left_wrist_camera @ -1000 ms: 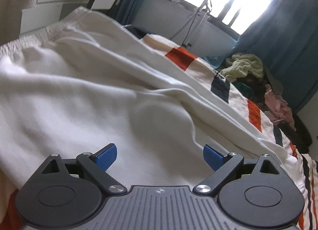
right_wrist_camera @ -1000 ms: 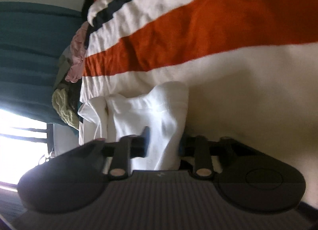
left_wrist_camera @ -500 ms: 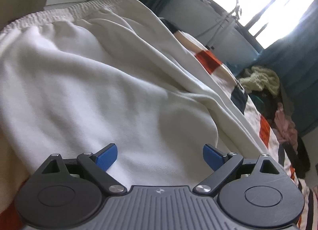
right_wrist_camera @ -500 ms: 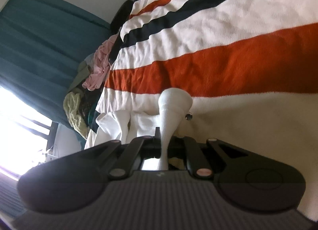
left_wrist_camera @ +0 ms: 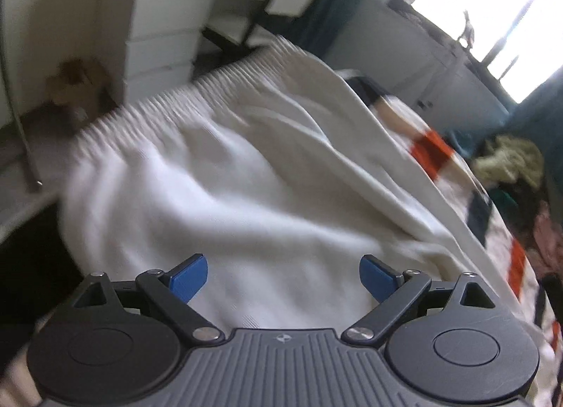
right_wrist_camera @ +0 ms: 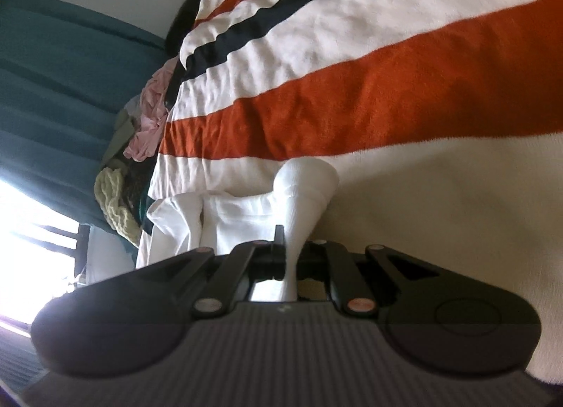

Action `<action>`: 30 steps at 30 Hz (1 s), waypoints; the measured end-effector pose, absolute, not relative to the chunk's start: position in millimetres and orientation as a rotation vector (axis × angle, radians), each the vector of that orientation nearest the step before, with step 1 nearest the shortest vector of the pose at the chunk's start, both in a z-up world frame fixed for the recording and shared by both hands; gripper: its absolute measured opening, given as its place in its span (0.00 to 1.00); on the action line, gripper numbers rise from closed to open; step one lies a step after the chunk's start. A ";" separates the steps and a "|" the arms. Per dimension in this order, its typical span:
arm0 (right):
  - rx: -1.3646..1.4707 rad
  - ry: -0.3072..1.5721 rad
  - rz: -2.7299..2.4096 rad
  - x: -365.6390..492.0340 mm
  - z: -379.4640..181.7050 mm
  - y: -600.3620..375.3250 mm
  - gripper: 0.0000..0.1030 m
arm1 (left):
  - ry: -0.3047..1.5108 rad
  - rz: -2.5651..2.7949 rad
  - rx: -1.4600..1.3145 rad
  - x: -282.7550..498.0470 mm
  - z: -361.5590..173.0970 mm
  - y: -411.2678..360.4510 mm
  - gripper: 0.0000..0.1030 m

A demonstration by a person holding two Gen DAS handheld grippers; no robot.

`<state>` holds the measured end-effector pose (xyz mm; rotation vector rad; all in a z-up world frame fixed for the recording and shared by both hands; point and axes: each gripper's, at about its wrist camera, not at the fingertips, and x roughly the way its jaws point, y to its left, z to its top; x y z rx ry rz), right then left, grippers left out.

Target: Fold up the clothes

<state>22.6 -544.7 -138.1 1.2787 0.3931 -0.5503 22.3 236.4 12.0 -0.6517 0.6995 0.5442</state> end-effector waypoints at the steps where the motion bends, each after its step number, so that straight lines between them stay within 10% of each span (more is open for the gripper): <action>1: 1.281 0.393 -0.552 22.1 -138.3 -544.4 0.05 | 0.685 0.571 -0.654 18.2 12.4 244.9 0.92; 20: 1.371 0.346 -0.558 1.5 -131.7 -537.1 0.05 | 0.387 0.624 -1.339 -93.1 -28.5 329.5 0.91; 25: 1.427 0.364 -0.590 3.2 -142.6 -540.5 0.05 | 0.311 0.526 -1.477 -100.4 -52.7 337.0 0.62; 30: 1.436 0.365 -0.594 5.6 -145.5 -541.9 0.05 | 0.233 0.463 -1.551 -108.2 -67.3 341.5 0.54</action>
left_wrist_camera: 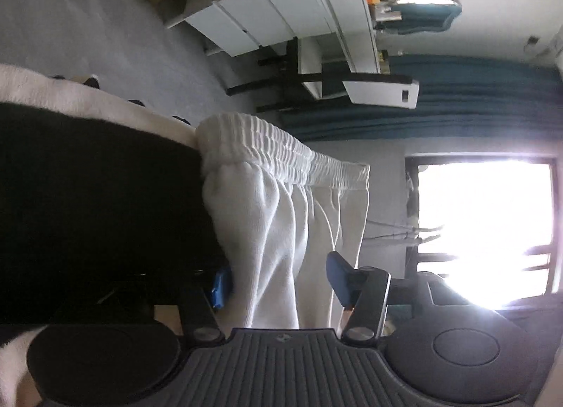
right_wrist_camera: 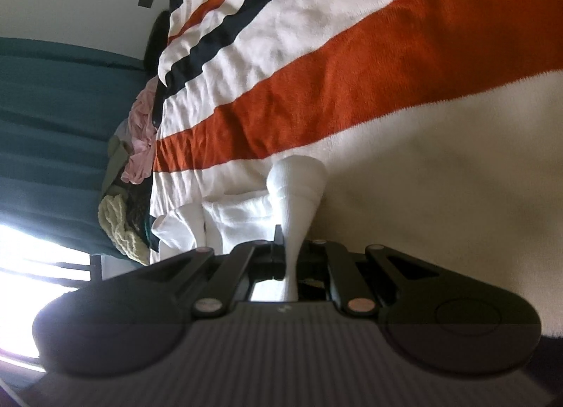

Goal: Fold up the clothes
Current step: 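Grasp the waistband with the left tool and lift while the right tool holds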

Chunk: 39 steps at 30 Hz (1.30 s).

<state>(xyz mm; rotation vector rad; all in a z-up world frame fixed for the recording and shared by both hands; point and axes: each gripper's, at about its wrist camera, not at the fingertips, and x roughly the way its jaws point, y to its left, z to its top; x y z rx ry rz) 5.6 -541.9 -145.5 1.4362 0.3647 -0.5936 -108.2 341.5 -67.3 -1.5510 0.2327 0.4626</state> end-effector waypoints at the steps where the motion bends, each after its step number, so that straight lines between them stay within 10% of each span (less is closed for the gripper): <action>1: 1.435 0.368 -0.597 6.2 -146.1 -542.3 0.05 | 0.249 0.490 -1.555 -108.6 -70.2 342.1 0.48; 13: 1.294 0.323 -0.572 3.5 -124.9 -533.4 0.05 | 0.335 0.652 -1.374 -100.7 -56.6 344.3 0.08; 25: 1.100 0.251 -0.493 7.1 -61.4 -536.0 0.05 | 0.221 0.571 -1.149 -78.3 38.3 329.6 0.06; 39: 0.808 0.204 -0.474 248.0 -7.0 -508.8 0.05 | 0.244 0.571 -0.907 187.3 83.6 337.0 0.07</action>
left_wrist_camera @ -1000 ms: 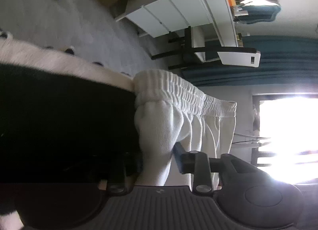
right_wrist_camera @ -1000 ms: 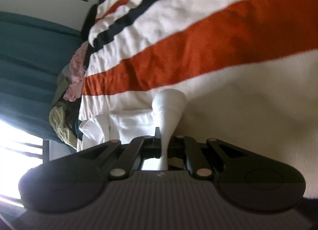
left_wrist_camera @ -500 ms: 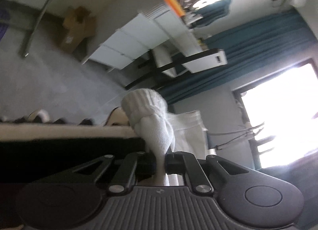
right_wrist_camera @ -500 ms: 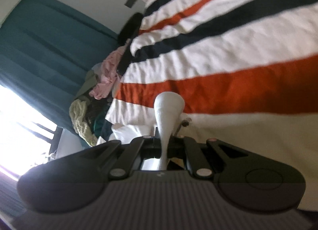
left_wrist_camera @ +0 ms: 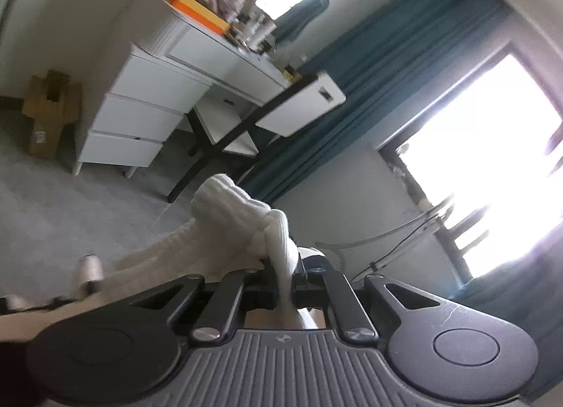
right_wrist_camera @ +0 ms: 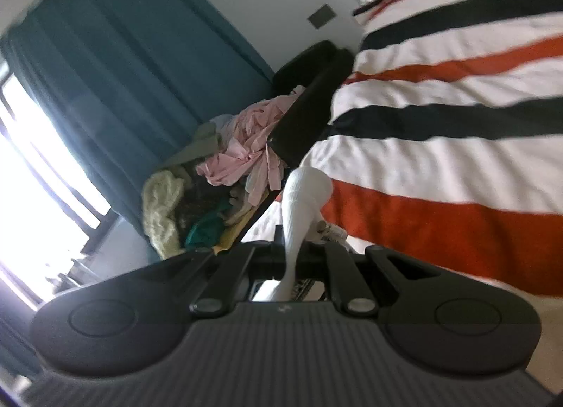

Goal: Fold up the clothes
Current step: 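Grasp the waistband with the left tool and lift while the right tool holds, then lay the sweatpants down folded lengthwise and open both tools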

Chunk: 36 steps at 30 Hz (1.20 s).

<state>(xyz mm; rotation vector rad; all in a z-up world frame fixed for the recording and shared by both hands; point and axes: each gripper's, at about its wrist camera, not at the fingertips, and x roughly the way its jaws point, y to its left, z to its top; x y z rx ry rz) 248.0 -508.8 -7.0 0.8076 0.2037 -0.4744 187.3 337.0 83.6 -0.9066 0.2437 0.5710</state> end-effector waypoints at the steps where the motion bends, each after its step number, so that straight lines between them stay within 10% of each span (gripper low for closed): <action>1: 0.780 0.216 -0.484 272.2 -12.6 -506.4 0.05 | 0.260 0.576 -0.886 214.2 79.0 337.9 0.07; 15: 0.562 0.440 -0.517 421.9 -124.3 -501.0 0.07 | 0.555 0.641 -0.634 412.1 -4.2 315.9 0.14; 28: 0.828 0.404 -0.352 294.0 -95.7 -495.4 0.61 | 0.477 0.381 -0.854 268.0 22.6 323.8 0.75; 36: 1.152 0.523 -0.214 205.9 -132.1 -492.7 0.76 | 0.491 0.373 -1.060 160.2 -0.8 341.8 0.79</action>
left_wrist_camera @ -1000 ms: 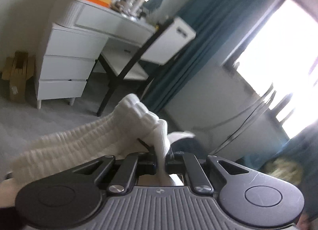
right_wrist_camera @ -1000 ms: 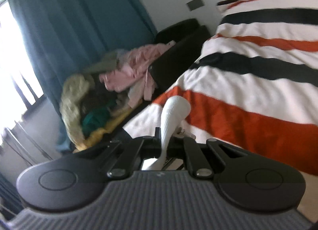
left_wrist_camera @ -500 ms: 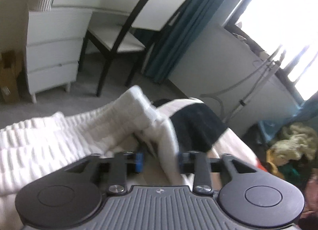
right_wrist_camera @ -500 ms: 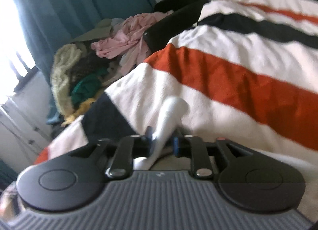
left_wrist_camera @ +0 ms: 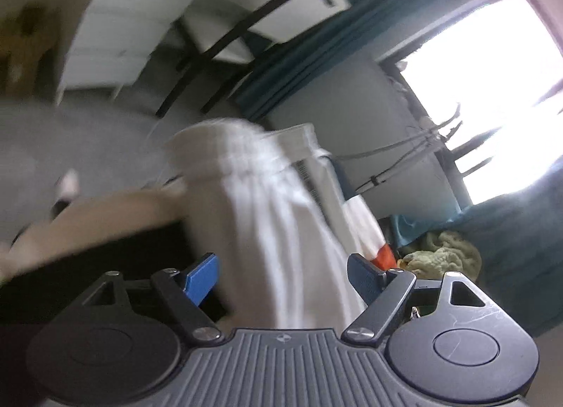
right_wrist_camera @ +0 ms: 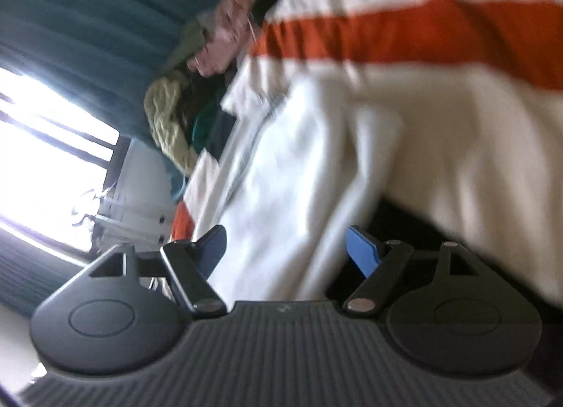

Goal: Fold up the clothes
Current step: 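Lay the sweatpants down folded lengthwise and open both tools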

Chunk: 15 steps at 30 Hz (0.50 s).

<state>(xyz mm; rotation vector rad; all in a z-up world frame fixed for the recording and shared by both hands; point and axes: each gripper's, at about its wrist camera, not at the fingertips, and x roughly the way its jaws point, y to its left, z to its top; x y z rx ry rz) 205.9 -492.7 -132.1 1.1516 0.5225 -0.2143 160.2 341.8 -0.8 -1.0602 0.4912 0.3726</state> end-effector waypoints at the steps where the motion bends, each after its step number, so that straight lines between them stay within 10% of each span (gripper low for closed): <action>1: 1.165 0.547 -0.218 203.7 -138.0 -490.9 0.76 | 0.500 0.376 -1.094 152.3 -7.2 343.6 0.79; 11: 1.172 0.386 -0.199 240.2 -170.6 -486.9 0.75 | 0.363 0.519 -1.130 175.9 -44.7 363.3 0.56; 15: 1.171 0.297 -0.266 262.9 -178.0 -493.3 0.74 | 0.367 0.623 -1.112 196.3 -34.7 379.3 0.21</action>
